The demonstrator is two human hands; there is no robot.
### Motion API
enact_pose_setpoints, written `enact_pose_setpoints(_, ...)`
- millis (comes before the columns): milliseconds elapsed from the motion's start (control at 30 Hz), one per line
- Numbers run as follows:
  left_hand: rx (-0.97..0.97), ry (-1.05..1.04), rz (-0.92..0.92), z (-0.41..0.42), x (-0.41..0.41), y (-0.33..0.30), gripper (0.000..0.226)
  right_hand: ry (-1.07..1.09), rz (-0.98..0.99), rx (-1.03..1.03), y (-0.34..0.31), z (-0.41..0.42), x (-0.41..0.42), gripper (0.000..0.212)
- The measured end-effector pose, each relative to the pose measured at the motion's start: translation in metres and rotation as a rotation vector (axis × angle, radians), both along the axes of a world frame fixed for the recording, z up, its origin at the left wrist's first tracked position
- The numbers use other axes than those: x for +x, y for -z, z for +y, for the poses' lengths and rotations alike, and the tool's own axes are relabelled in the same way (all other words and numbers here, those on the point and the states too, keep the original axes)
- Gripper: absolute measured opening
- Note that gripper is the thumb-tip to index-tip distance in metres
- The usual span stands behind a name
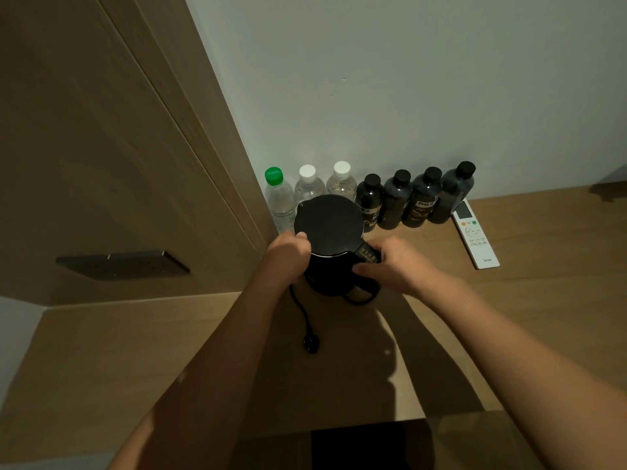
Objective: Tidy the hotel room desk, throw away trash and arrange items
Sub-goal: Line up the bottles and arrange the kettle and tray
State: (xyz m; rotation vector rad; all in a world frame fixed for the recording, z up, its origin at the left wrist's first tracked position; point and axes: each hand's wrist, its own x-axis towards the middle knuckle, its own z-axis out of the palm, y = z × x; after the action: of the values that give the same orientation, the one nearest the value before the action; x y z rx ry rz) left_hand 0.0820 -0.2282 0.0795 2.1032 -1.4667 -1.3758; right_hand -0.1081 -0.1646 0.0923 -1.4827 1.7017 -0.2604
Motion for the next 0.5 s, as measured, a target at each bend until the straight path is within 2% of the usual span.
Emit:
enact_pose_setpoints(100,0.042,-0.033,0.037,-0.006,-0.002,-0.003,0.042,0.022,-0.035,0.005,0.005,0.01,0.012,0.009)
enact_pose_setpoints(267,-0.015,0.076,0.056,-0.005,-0.002,-0.008,0.039,0.084,-0.047,-0.02,0.008,0.015,0.015,0.01)
enact_pose_setpoints(367,0.012,0.152,-0.012,0.003,0.006,-0.008,0.036,0.092,-0.064,-0.008,0.01,0.017,0.002,0.012)
enact_pose_setpoints(500,0.019,0.102,0.152,0.017,0.006,0.003,0.053,0.19,-0.129,-0.07,0.011,0.01,-0.018,0.027)
